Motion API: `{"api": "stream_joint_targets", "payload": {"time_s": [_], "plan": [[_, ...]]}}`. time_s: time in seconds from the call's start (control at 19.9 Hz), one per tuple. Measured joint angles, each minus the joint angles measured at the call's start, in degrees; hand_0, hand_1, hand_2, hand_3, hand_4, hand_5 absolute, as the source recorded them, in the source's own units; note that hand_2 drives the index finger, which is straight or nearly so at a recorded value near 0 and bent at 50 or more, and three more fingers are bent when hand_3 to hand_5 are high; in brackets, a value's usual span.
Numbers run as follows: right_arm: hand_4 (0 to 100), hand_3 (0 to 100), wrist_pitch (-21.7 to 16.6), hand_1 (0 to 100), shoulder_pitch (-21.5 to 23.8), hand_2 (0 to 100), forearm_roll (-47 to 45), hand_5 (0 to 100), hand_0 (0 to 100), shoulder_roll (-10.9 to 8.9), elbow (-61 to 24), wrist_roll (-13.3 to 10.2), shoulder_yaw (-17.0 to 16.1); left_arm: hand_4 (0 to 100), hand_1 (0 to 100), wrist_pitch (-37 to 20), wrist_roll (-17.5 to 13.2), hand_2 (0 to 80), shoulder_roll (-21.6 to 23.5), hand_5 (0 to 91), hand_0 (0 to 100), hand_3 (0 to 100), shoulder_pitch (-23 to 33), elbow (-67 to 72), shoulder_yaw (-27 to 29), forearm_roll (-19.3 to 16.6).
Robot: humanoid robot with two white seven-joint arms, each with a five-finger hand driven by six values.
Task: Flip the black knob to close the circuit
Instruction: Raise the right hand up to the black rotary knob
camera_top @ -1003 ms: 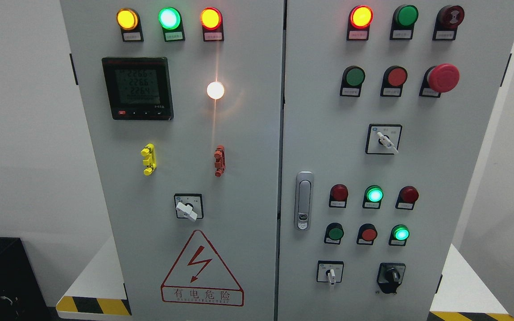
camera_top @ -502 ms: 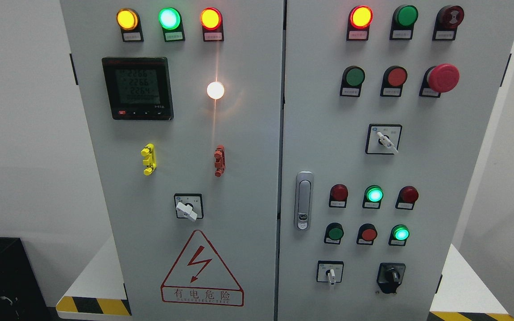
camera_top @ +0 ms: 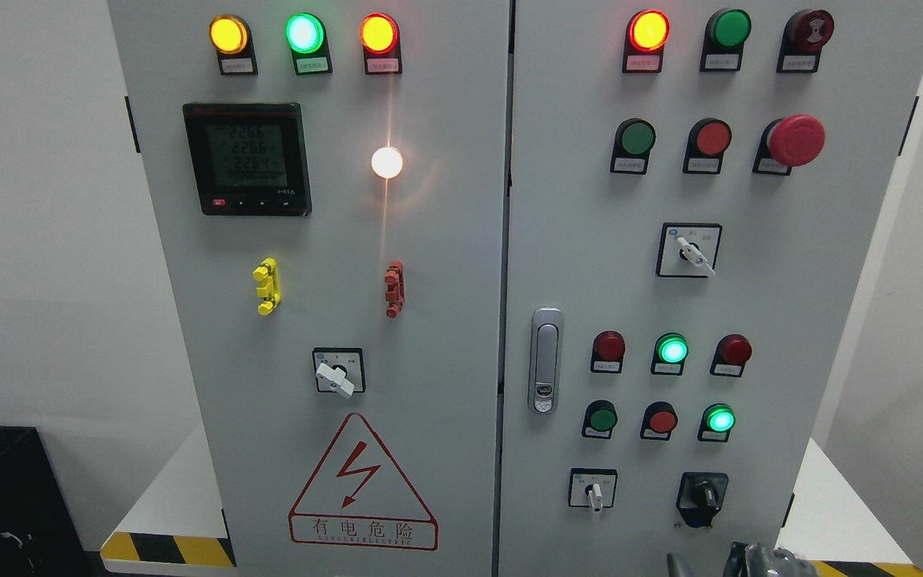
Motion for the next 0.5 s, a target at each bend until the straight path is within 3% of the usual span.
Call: {"api": "stream_joint_targets", "payload": {"time_s": [0.5], "plan": [[96,100,0.90,5,-2.41,85,3.57,100,0,-0.06,0.94,0.15,0.54,0,56,0.00,0.00,0.0,0.00,0.0,12,0,0.00,0.00,0.00,0.00]]}}
